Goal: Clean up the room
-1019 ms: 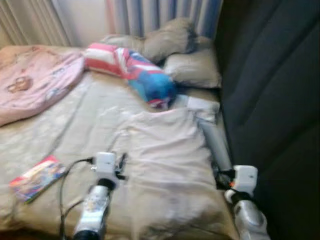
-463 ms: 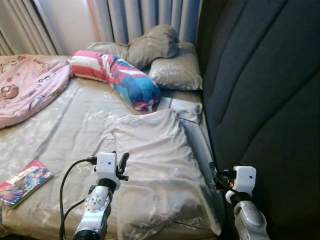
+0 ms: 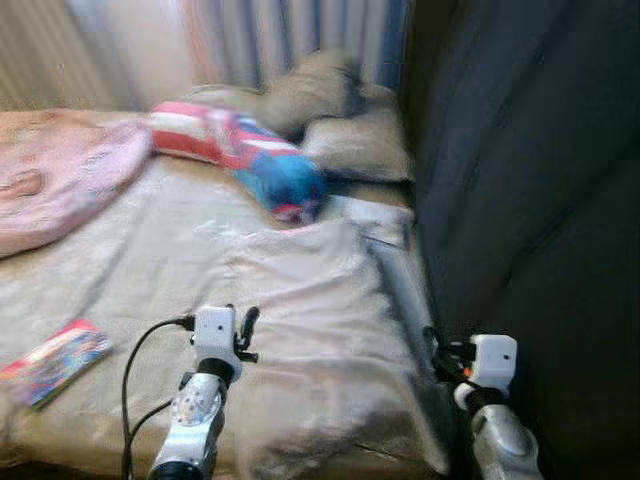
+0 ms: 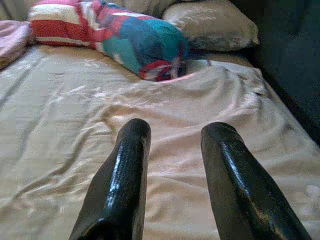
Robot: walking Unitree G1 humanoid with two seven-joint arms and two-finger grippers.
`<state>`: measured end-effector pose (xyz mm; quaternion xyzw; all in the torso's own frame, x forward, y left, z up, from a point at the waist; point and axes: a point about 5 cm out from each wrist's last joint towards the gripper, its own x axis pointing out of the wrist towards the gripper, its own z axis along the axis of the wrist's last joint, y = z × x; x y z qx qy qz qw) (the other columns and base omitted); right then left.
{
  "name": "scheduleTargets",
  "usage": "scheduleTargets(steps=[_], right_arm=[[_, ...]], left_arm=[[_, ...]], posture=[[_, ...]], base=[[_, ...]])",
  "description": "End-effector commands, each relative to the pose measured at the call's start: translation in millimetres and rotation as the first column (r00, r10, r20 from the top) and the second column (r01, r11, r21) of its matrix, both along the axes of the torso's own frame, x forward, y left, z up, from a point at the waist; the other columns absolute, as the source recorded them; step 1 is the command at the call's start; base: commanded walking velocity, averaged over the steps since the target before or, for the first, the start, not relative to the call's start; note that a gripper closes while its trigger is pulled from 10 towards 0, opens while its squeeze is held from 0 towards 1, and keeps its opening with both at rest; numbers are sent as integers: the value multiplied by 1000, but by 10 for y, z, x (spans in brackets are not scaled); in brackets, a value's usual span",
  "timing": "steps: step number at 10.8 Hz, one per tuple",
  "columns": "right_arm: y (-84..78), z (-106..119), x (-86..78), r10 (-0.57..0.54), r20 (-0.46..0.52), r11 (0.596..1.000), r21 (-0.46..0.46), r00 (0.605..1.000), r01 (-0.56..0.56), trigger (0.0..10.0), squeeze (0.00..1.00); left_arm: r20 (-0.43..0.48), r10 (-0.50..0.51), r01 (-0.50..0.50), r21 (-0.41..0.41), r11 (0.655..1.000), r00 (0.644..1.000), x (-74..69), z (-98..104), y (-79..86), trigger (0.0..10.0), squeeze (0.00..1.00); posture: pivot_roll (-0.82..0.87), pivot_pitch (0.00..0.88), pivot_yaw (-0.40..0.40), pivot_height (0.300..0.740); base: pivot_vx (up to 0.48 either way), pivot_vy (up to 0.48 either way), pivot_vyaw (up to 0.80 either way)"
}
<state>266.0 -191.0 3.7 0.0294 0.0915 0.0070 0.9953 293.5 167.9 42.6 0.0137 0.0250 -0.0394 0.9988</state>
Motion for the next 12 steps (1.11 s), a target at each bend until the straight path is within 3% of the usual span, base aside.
scheduleTargets(steps=[1,10,12], right_arm=[[52,-18,-4,7,-10,1000,13,1000,-7,10000,0],[37,-26,-9,-1,-17,1000,11,1000,2,10000,0],[33,-31,-16,-1,-18,1000,10,1000,1,10000,0]], left_arm=[[-12,14,-14,12,1000,1000,-16,-17,65,10000,0],[-4,2,-2,-3,1000,1000,-11,-1,37,10000,0],[2,-3,3,-6,1000,1000,-17,1,32,10000,0]], posture=[[39,49,-7,740],[39,50,-6,740],[39,53,-6,740]], base=[[0,0,0],[0,0,0],[-412,0,0]])
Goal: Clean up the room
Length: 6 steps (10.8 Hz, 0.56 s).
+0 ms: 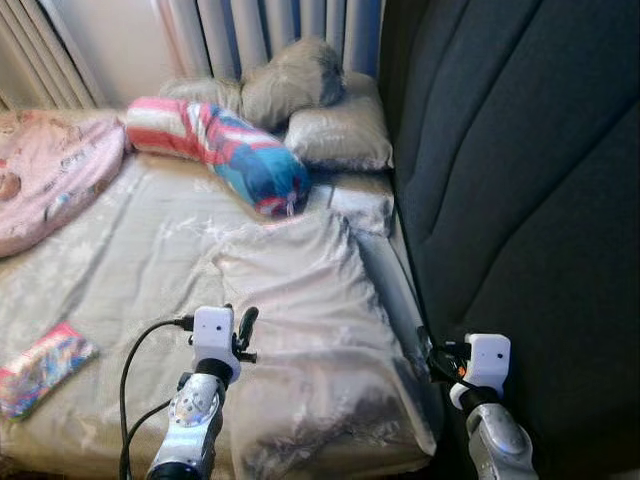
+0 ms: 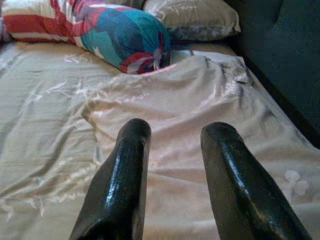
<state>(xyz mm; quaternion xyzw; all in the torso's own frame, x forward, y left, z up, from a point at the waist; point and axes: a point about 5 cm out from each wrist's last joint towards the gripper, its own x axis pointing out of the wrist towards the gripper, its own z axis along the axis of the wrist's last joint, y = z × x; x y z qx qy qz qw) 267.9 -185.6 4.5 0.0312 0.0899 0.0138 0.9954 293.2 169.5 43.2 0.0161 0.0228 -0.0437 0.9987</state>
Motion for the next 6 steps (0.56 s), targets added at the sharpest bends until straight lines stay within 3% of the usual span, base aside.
scheduleTargets(steps=[1,6], right_arm=[[-20,-41,-37,-14,-24,1000,4,1000,14,10000,0],[-17,-48,-39,-10,-30,1000,2,1000,10,10000,0]], left_arm=[[-3,4,-4,-5,1000,1000,-18,-7,17,10000,0],[-7,13,-13,3,1000,1000,-24,-13,33,10000,0]], posture=[[39,54,-6,740],[40,57,-6,740]], base=[[0,0,0],[-81,0,0]])
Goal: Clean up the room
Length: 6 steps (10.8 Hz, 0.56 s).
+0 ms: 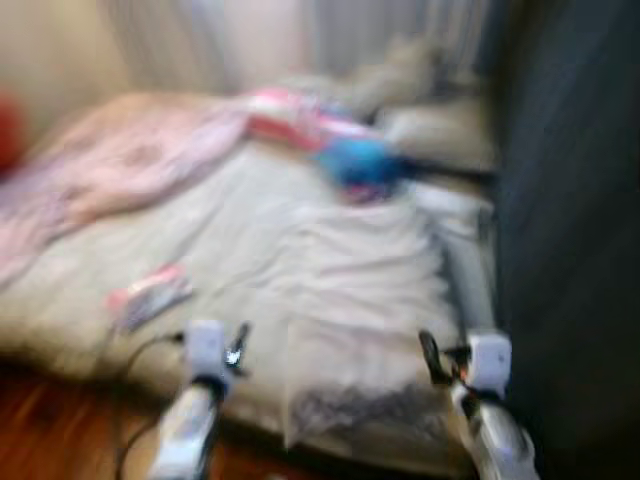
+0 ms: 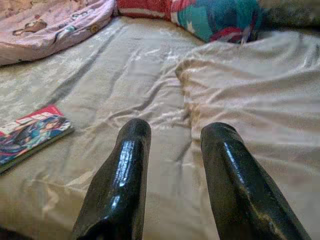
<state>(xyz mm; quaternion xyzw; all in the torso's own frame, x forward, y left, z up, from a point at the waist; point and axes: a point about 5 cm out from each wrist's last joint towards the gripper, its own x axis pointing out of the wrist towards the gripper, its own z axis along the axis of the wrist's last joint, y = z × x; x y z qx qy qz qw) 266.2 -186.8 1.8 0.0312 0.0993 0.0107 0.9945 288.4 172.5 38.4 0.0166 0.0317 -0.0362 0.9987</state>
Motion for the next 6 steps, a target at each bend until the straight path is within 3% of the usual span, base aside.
scheduleTargets(steps=[1,4,6], right_arm=[[-6,-23,-22,-5,-11,1000,3,1000,5,10000,0],[-19,-25,-22,-7,-15,1000,1,1000,7,10000,0],[-28,-23,-16,-12,-17,1000,2,1000,12,10000,0]], left_arm=[[11,0,0,1,1000,1000,25,37,5,10000,0],[4,6,-6,-11,1000,1000,21,26,6,10000,0],[-1,7,-7,-16,1000,1000,25,21,3,10000,0]], posture=[[40,57,-6,740],[41,56,-12,740],[41,55,-13,740]], base=[[0,0,0],[0,0,0],[0,386,0]])
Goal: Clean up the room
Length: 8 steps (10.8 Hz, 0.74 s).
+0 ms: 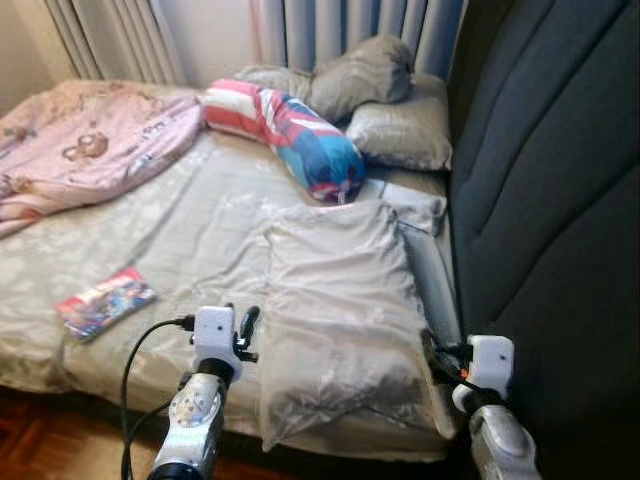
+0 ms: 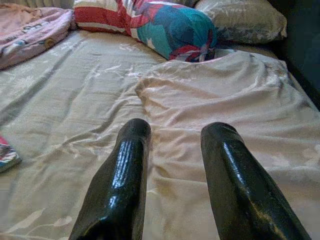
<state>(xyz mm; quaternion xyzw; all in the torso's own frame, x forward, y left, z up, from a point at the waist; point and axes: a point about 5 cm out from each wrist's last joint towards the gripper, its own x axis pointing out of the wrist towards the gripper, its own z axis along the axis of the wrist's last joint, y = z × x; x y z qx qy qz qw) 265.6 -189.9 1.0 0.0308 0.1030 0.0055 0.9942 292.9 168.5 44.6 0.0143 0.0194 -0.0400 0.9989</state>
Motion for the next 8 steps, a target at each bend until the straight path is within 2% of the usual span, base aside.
scheduleTargets(steps=[1,3,4,8], right_arm=[[2,-18,-5,-8,-17,1000,6,1000,8,10000,0],[8,-18,-1,-12,-17,1000,12,1000,12,10000,0],[13,-10,0,-8,-8,1000,5,1000,8,10000,0],[37,-14,0,-13,-8,1000,11,1000,13,10000,0]], left_arm=[[-29,16,-17,-11,1000,999,-20,-43,49,10000,0],[-28,16,-16,-9,1000,999,-18,-39,56,10000,0],[-28,15,-16,-6,1000,999,-18,-38,60,10000,0],[-13,-1,1,7,1000,1000,2,1,58,10000,0]], posture=[[41,55,-13,740],[42,55,-11,740],[42,56,-9,740],[42,56,1,740]], base=[[0,480,0],[0,480,-703],[0,480,0],[0,0,0]])
